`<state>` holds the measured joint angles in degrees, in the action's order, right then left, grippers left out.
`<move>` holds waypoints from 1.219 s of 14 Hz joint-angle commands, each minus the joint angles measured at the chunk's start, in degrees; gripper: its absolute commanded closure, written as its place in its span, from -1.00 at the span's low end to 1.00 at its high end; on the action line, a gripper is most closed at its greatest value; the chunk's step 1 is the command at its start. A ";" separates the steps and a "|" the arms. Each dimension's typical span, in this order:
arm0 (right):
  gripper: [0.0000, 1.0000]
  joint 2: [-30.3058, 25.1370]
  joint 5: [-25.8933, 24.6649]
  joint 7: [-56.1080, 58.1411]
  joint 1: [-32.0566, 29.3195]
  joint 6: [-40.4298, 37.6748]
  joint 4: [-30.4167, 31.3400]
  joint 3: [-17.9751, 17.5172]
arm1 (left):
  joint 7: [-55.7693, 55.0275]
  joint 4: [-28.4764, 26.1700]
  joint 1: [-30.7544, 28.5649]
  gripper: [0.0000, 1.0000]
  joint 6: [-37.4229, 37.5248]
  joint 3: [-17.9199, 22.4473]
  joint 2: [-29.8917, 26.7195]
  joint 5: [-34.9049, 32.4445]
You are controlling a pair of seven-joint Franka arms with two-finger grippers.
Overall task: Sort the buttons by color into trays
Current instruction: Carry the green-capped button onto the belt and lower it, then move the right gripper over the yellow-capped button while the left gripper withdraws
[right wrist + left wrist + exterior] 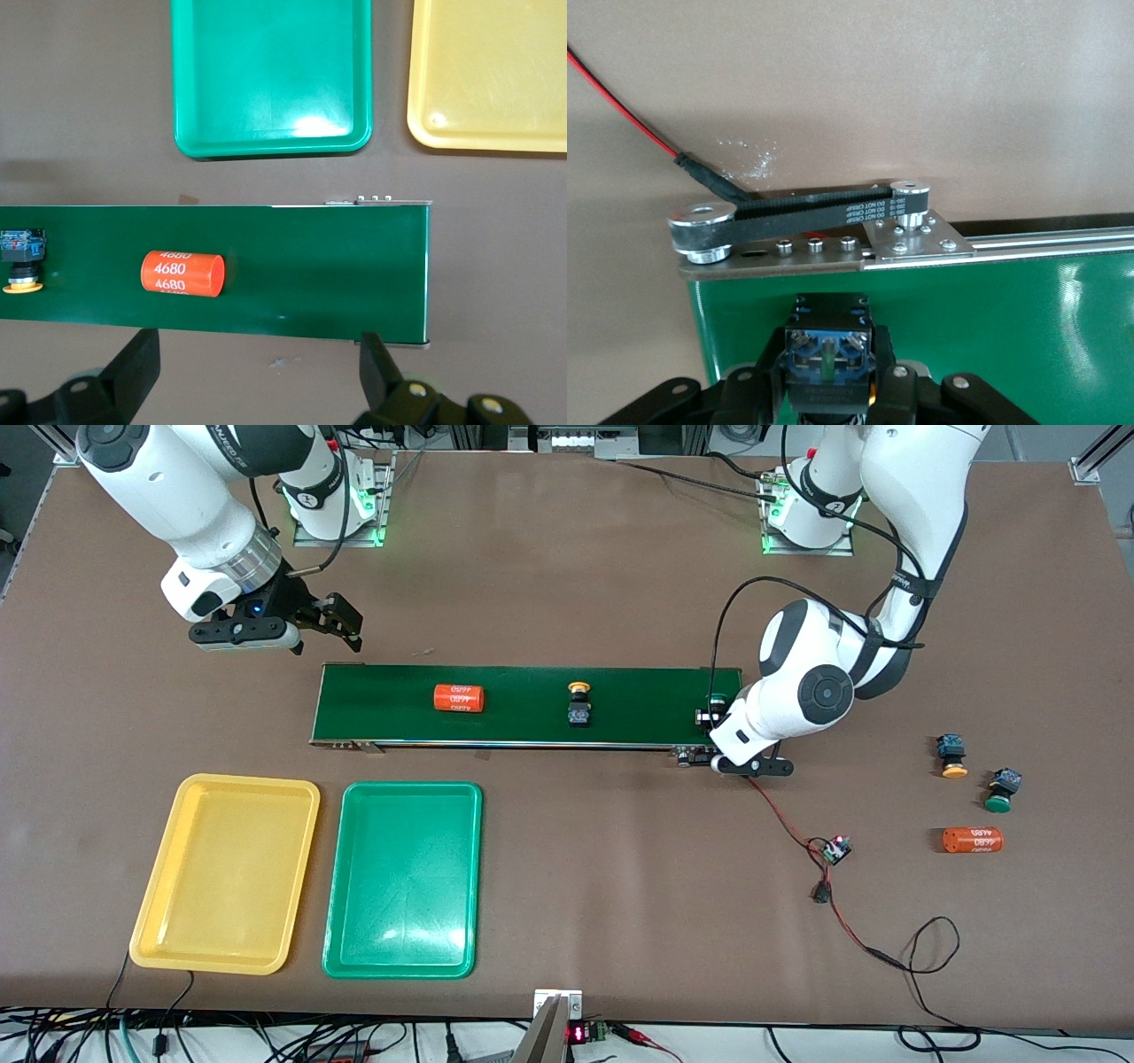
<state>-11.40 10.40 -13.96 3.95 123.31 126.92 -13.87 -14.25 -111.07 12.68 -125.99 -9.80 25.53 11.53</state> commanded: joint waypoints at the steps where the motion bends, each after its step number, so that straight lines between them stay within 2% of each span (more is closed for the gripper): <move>1: -1.00 0.94 -1.25 -3.69 -0.08 0.18 -0.88 -1.06 | 0.80 -0.73 1.29 -1.00 0.56 0.57 -1.26 1.31; 3: -1.00 1.47 -3.18 -6.94 -0.08 0.61 -1.06 -3.26 | 0.63 -0.38 1.21 -1.00 3.54 0.57 -3.28 1.31; 6: -1.00 2.96 -3.81 -8.45 0.18 2.45 -1.06 -4.06 | 0.19 0.32 0.51 -1.00 8.02 0.48 -7.58 1.31; 8: -1.00 3.84 -3.89 -8.98 1.23 3.16 -1.06 -4.06 | 0.45 2.86 -2.55 -1.00 13.37 0.48 -9.79 0.87; 10: -1.00 4.81 -3.89 -10.47 2.11 4.21 -1.06 -4.06 | 0.71 5.50 -7.55 -1.00 15.60 0.57 -9.62 0.43; 12: -1.00 5.86 -3.89 -10.56 2.99 4.92 -1.06 -4.06 | 0.98 5.86 -12.31 -1.00 14.90 0.57 -8.40 -0.79; 15: -1.00 7.36 -3.98 -13.98 4.31 5.89 -1.06 -4.06 | 1.94 5.77 -17.32 -1.00 13.32 0.57 -6.47 -7.11; 17: -1.00 8.67 -4.24 -14.60 4.93 7.03 -1.06 -4.06 | 12.00 5.95 -20.14 -1.00 11.83 0.57 -3.92 -6.96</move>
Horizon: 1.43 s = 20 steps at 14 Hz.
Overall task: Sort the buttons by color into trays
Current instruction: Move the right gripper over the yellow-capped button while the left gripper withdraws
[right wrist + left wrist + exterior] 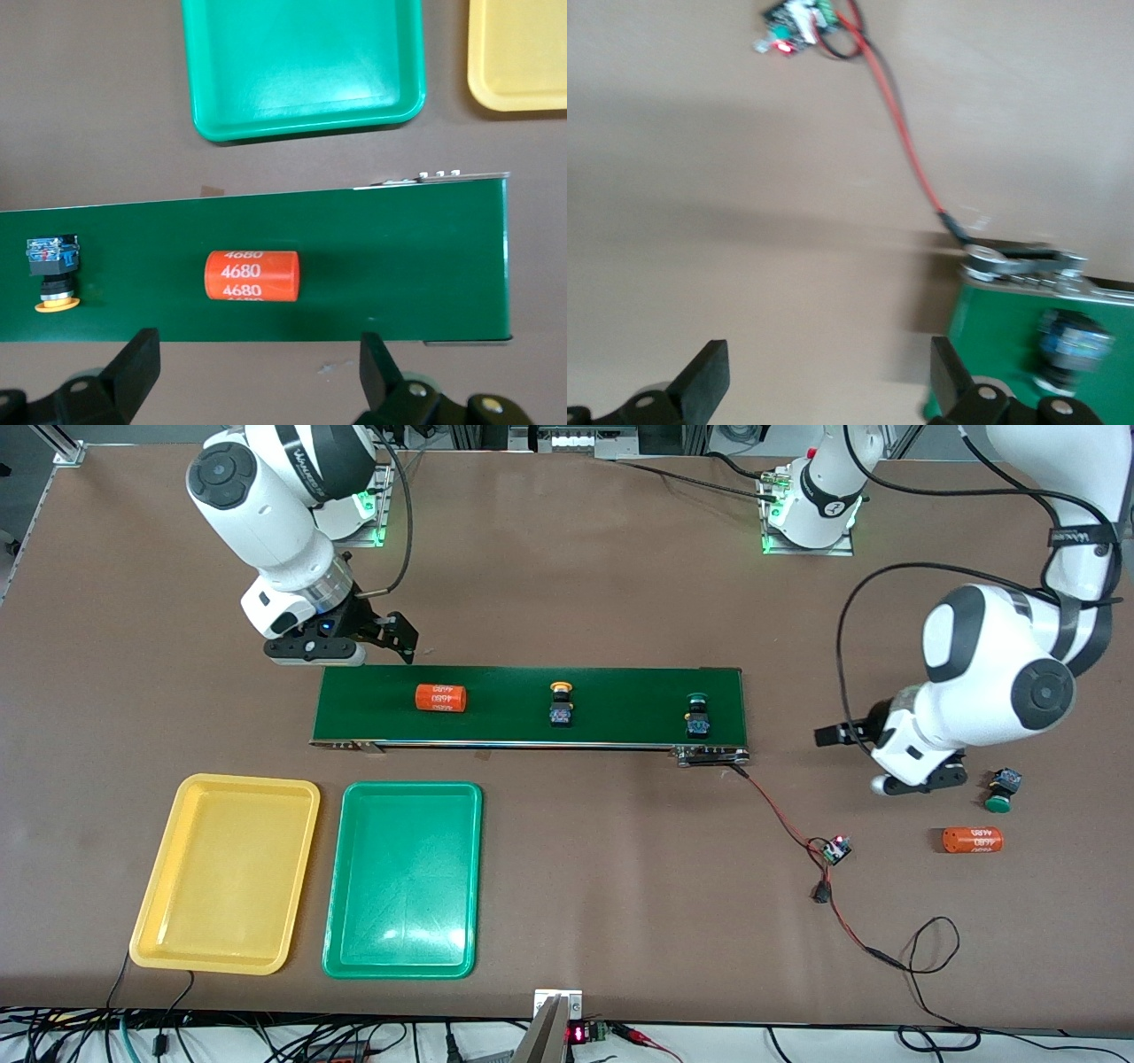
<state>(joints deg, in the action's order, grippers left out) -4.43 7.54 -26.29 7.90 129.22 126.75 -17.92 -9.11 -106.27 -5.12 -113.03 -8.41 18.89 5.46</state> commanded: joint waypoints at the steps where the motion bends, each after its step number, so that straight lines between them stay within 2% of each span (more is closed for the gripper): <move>1: -1.00 2.22 -1.39 -2.88 1.50 1.39 -0.80 -0.01 | 11.00 1.24 -3.74 -1.00 -2.70 -0.82 3.68 -0.89; 4: -1.00 3.81 -3.74 -6.04 2.99 2.17 -0.80 -0.01 | 24.00 1.77 -6.99 -1.00 -6.41 -0.91 5.27 -1.16; 6: -1.00 5.04 -5.51 -8.59 4.66 2.44 -0.89 -0.01 | 35.24 6.41 -9.63 -1.00 -6.15 -0.91 8.34 -1.25; 8: -1.00 6.27 -8.23 -11.14 5.63 3.06 -0.89 -0.01 | 46.59 8.44 -11.74 -1.00 -6.15 -0.91 10.02 -1.16; 11: -1.00 7.50 -8.59 -13.51 7.21 4.11 -0.89 -0.01 | 58.28 11.26 -12.45 -1.00 -6.23 -0.82 10.99 -1.94; 13: -1.00 8.55 -8.59 -15.79 8.53 5.16 -0.97 -0.01 | 63.23 14.15 -13.15 -1.00 -6.24 -0.82 12.12 -4.66; 15: -1.00 10.04 -9.99 -18.34 9.67 6.74 -1.06 -0.01 | 70.50 19.67 -13.33 -1.00 -6.24 -0.82 15.80 -8.09; 17: -1.00 11.45 -11.66 -21.33 11.25 7.54 -1.59 -0.01 | 76.41 23.82 -14.73 -1.00 -6.32 -0.82 19.32 -8.45; 20: -1.00 13.30 -12.02 -22.13 12.31 7.54 -3.52 -0.01 | 81.86 23.92 -16.58 -1.00 -6.50 -0.73 21.00 -8.54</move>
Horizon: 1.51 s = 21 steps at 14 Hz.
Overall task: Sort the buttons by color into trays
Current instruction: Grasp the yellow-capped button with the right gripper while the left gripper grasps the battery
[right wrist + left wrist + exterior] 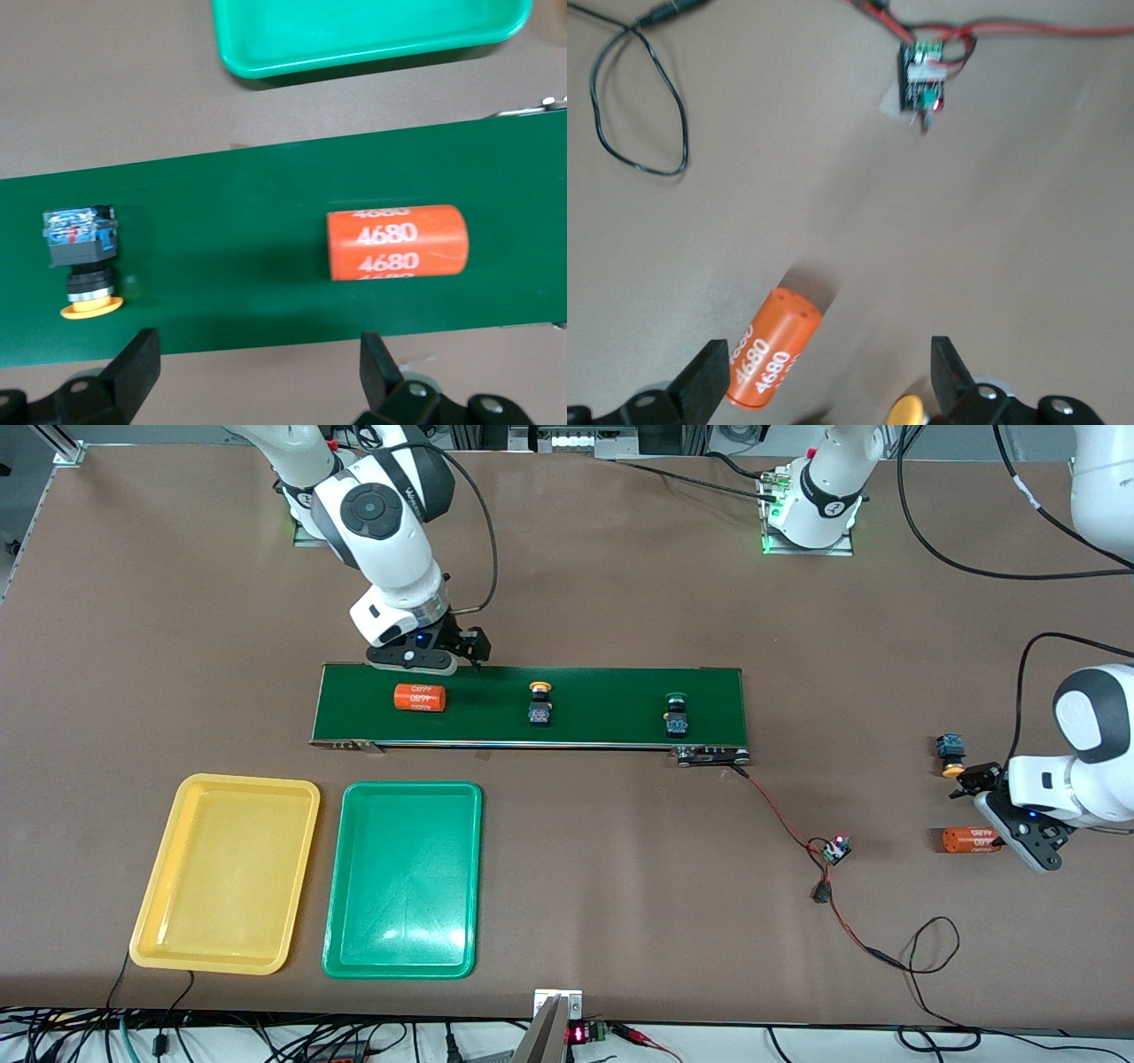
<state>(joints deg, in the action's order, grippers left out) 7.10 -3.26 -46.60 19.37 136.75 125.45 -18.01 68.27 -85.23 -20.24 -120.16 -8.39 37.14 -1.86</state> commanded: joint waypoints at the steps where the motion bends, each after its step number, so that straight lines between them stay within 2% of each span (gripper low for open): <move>1: -1.00 2.39 -1.31 -2.96 1.11 0.01 -2.57 0.08 | 6.76 2.88 -1.81 -1.00 0.45 -0.40 3.63 -1.21; 5: -1.00 5.11 -1.49 -4.81 2.16 0.10 -4.86 0.17 | 18.37 3.05 -3.31 -1.00 -4.99 -0.31 7.06 -1.13; 9: -1.00 7.83 -2.01 -6.39 3.30 0.10 -7.58 0.35 | 21.62 4.71 -3.13 -1.00 -5.88 -0.22 9.25 -1.74; 13: -1.00 11.09 -5.09 -9.30 5.32 0.10 -10.65 1.75 | 26.73 7.70 -3.57 -1.00 -6.31 -0.31 11.99 -1.65; 21: -1.00 14.08 -5.18 -9.47 7.79 0.10 -13.47 4.48 | 33.15 7.36 -4.98 -1.00 -10.80 -0.48 13.22 -1.39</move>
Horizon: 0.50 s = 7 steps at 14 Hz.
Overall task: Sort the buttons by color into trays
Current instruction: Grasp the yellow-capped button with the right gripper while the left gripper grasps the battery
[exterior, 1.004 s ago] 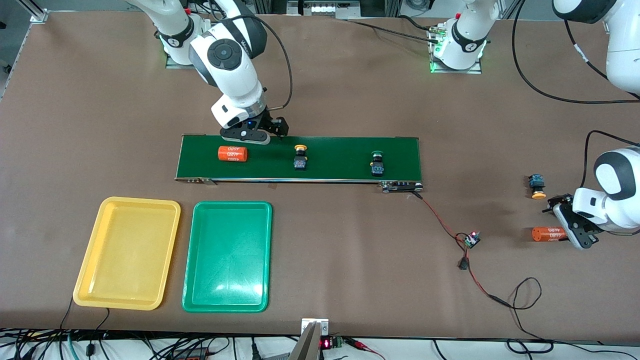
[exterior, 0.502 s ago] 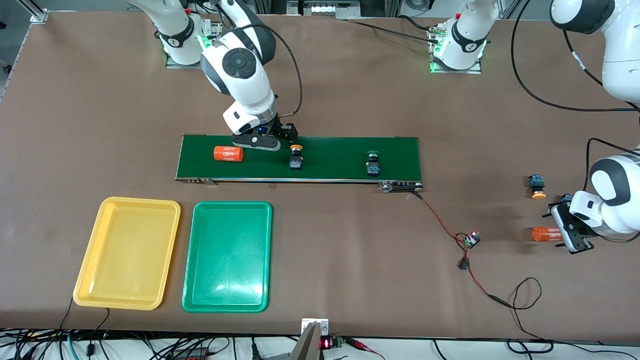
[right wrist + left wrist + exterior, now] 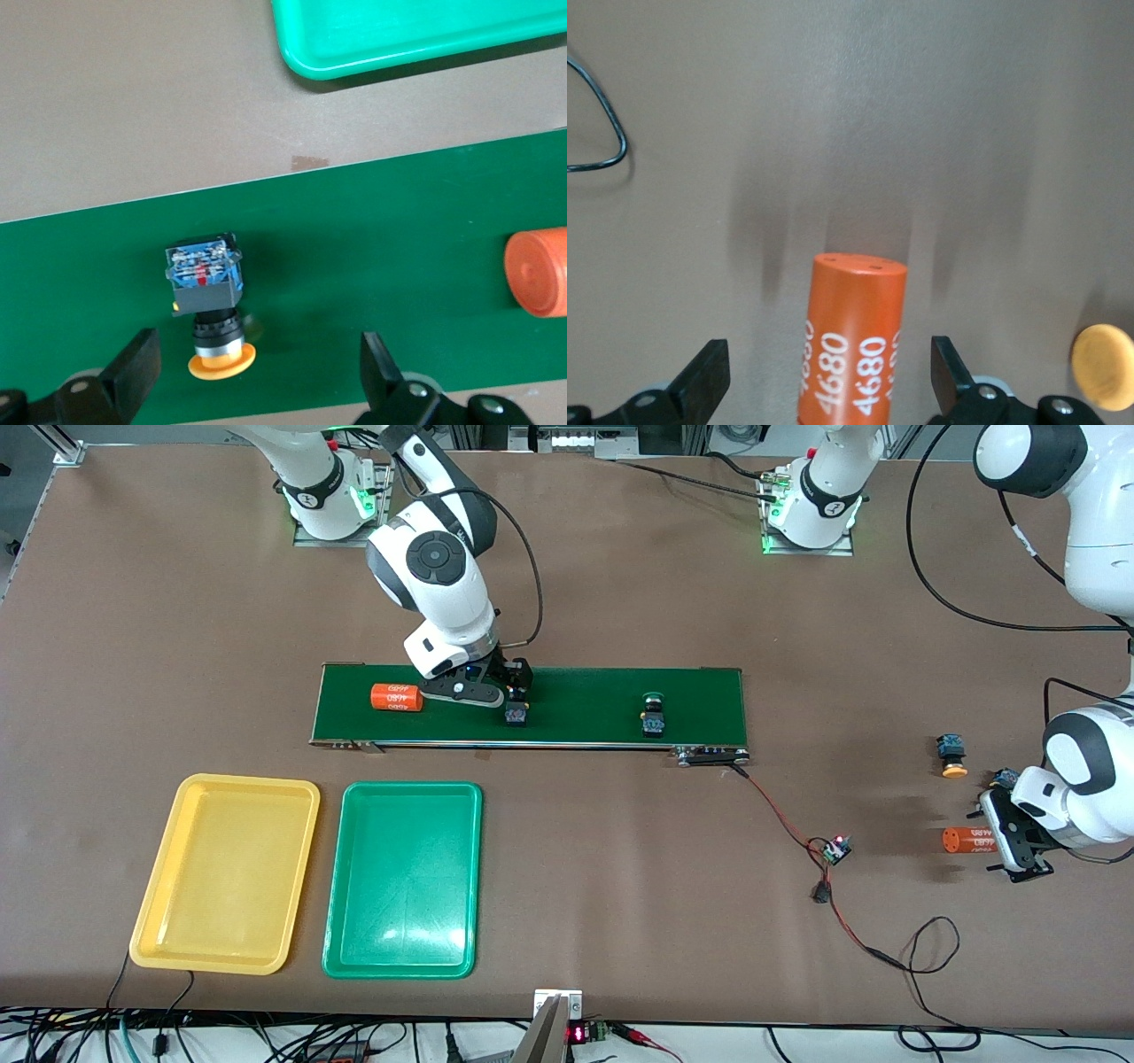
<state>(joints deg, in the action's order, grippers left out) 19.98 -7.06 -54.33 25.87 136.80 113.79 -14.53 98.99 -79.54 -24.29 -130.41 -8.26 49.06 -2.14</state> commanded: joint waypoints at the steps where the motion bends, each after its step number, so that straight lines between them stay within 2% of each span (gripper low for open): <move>1: -1.00 1.47 -1.37 -1.75 1.28 0.05 -2.16 0.99 | 3.05 1.67 -1.02 -1.00 -0.64 -0.71 1.30 -1.11; 7: -1.00 3.83 -1.37 -1.75 1.55 2.06 -3.48 2.31 | 5.34 1.05 -1.90 -1.00 -3.63 -1.06 2.18 -1.03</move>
<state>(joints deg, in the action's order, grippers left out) 21.76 -7.07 -54.40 26.43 137.62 112.14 -13.22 102.92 -79.53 -25.48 -133.59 -8.34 50.40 -2.14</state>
